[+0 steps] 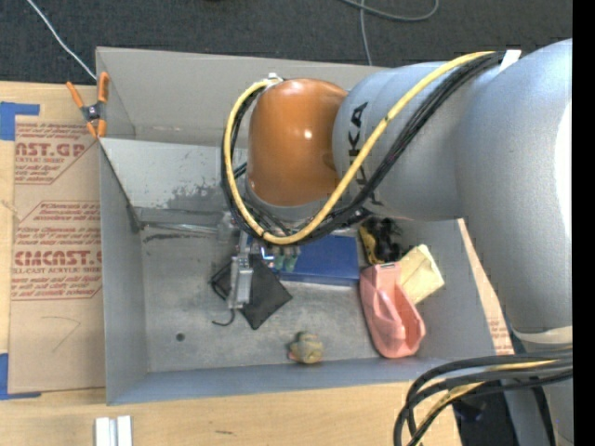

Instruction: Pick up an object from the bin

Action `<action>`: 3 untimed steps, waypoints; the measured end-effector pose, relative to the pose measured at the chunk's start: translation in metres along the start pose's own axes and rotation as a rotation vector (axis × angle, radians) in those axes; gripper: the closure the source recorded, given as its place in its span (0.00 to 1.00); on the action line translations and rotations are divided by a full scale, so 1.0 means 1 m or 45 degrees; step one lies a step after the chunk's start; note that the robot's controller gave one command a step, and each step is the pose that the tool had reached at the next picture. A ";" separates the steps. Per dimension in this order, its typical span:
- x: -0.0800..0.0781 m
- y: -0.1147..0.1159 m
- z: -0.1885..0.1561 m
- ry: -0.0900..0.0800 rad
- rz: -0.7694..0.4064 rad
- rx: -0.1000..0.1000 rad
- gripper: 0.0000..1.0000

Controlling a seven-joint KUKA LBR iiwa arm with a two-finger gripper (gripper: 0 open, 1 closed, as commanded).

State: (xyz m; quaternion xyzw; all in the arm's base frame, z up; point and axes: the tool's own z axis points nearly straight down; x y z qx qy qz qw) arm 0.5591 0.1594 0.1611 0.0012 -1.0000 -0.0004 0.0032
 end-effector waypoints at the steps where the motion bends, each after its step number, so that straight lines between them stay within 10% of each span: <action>1: -0.002 -0.001 -0.005 -0.010 0.002 -0.001 0.00; 2: -0.007 -0.038 0.085 -0.006 -0.100 0.000 0.00; 3: 0.004 -0.044 0.091 -0.013 -0.119 -0.004 1.00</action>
Offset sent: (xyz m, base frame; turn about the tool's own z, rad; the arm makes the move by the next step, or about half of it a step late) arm 0.0062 -0.0410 -0.0906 -0.0809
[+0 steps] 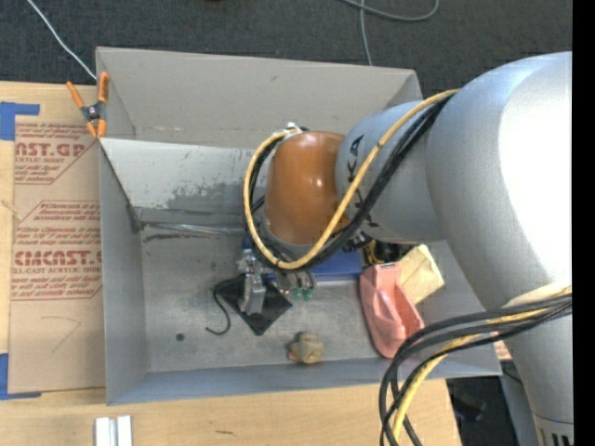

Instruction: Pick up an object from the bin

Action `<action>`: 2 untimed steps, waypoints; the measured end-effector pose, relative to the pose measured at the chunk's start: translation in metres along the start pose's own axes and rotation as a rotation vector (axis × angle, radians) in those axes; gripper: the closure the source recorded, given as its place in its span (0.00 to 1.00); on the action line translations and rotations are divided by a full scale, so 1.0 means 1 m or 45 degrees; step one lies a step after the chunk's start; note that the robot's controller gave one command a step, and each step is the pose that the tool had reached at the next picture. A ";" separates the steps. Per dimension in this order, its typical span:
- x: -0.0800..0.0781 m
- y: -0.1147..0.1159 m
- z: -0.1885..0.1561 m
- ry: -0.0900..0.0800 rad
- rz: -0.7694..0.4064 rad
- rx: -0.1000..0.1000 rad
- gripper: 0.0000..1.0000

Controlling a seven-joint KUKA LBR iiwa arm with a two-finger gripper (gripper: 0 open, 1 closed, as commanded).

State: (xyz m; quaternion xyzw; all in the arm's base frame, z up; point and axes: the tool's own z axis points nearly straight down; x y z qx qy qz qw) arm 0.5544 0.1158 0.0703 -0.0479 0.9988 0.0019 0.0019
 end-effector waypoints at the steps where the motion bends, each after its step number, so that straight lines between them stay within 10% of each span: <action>1: 0.000 0.000 0.000 0.000 0.000 0.000 1.00; 2: 0.000 0.000 0.000 0.000 0.000 -0.001 1.00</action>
Offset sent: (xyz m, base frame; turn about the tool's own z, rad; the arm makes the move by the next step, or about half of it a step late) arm 0.0000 0.0000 0.0000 0.0000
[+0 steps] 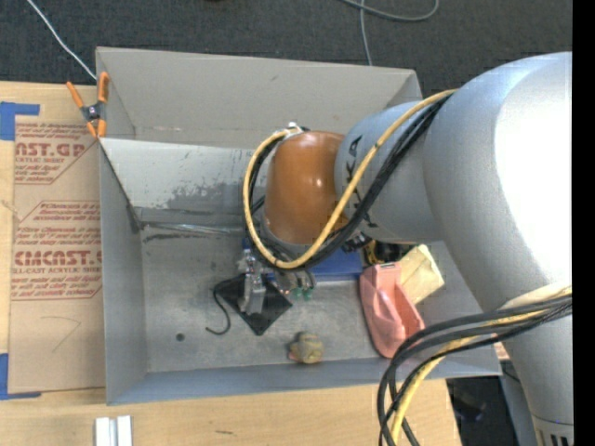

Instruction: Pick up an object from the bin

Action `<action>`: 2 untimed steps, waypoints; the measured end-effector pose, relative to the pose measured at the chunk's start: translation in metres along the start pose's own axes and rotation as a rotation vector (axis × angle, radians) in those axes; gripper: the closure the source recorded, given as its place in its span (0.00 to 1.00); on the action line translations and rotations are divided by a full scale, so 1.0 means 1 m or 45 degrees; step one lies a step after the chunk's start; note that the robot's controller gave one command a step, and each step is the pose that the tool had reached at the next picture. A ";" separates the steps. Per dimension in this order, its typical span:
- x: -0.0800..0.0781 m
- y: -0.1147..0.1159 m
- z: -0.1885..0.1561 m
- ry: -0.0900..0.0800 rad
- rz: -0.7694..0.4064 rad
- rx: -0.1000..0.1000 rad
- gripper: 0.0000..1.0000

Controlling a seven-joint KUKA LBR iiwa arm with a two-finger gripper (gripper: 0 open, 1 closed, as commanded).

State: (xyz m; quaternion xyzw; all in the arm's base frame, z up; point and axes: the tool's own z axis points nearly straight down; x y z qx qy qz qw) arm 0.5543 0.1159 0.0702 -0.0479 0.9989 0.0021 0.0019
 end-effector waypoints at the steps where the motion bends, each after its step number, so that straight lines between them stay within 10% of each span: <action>1: 0.000 0.000 0.000 0.000 0.000 0.000 1.00; 2: 0.000 0.000 0.000 0.000 0.000 0.000 1.00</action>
Offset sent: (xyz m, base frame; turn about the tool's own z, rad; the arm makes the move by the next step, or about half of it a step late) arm 0.0000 0.0000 0.0000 0.0000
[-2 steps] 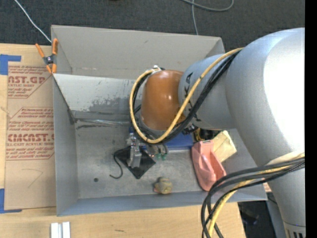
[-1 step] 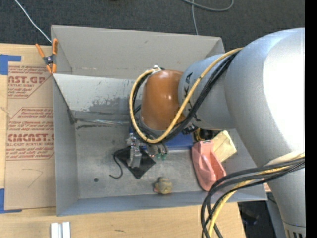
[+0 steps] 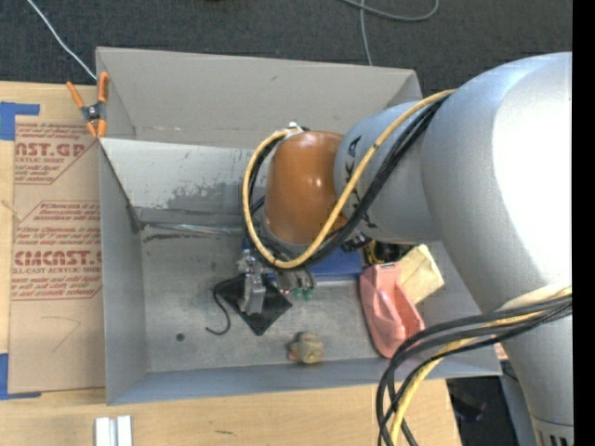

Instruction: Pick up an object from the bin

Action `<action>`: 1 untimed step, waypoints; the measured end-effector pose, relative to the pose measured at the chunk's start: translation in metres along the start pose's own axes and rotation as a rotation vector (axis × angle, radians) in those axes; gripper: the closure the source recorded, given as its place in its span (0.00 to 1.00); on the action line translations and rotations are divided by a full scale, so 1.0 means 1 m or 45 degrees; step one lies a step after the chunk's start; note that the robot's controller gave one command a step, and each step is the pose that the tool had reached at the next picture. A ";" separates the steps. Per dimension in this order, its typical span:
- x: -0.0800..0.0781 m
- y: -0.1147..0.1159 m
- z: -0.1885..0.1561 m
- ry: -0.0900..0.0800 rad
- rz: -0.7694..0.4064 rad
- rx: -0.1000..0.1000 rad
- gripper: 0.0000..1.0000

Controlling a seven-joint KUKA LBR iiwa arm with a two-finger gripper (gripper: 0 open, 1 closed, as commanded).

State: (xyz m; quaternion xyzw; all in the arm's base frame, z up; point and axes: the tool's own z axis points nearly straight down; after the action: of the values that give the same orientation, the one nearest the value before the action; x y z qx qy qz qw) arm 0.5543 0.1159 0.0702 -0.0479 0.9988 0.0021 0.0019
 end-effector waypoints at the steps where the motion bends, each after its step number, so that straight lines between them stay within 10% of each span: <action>1: 0.000 0.000 0.000 0.000 0.000 0.000 1.00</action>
Offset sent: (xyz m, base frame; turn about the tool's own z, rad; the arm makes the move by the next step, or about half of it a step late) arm 0.0000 0.0000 0.0000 0.0000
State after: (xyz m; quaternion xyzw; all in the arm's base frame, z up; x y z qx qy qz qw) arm 0.5543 0.1159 0.0702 -0.0480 0.9988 0.0021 0.0019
